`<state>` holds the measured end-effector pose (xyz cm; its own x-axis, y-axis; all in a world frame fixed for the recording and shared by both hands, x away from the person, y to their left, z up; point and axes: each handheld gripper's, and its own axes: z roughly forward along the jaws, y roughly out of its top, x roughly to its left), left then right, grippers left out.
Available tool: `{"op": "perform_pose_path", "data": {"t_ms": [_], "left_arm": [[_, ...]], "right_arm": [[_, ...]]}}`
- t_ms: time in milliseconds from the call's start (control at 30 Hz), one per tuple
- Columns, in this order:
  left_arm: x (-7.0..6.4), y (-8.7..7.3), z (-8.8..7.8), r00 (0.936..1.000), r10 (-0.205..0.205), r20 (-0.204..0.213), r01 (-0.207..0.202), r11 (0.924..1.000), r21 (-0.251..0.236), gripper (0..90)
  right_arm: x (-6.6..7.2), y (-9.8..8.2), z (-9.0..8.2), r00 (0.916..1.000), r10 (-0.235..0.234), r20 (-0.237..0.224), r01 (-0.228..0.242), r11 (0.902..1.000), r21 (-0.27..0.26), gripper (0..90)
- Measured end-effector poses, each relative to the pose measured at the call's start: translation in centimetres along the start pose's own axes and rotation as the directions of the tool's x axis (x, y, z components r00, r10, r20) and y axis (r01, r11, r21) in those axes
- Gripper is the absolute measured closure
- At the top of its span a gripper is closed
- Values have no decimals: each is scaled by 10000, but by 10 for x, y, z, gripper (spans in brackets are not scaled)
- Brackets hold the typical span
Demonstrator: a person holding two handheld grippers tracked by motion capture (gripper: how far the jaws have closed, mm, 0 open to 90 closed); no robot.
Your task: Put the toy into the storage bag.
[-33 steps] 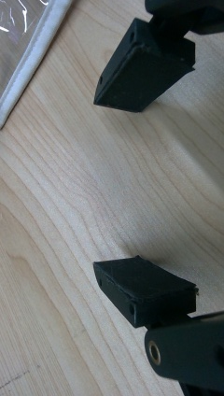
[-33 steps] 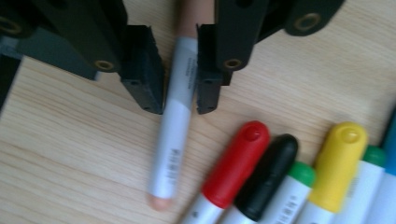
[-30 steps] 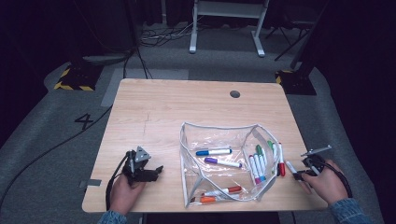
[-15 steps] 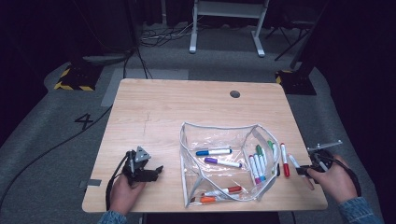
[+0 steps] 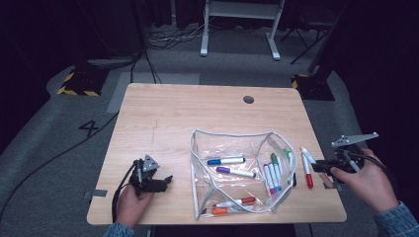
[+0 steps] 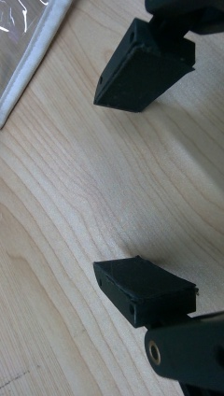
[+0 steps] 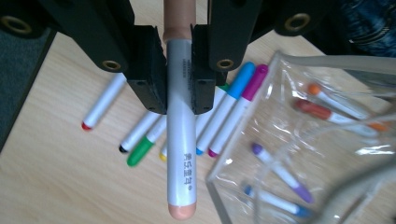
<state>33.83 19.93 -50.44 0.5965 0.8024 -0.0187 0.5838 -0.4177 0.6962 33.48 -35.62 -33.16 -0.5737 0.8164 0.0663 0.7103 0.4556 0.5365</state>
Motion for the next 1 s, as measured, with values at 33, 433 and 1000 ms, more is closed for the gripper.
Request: {"op": "perform_pose_path", "data": {"t_ms": [33,433,1000], "left_arm": [[0,0,0,10000,4,-17,-4,10000,-11,183],[0,0,0,10000,-2,-6,2,10000,-10,183],[0,0,0,10000,-55,18,55,10000,-10,183]], "right_arm": [[3,4,-4,9998,-169,-42,168,9998,-87,767],[53,49,-26,9785,-1899,-810,1854,9808,-605,767],[122,93,-11,9023,-3950,-1727,3953,9179,-342,767]]}}
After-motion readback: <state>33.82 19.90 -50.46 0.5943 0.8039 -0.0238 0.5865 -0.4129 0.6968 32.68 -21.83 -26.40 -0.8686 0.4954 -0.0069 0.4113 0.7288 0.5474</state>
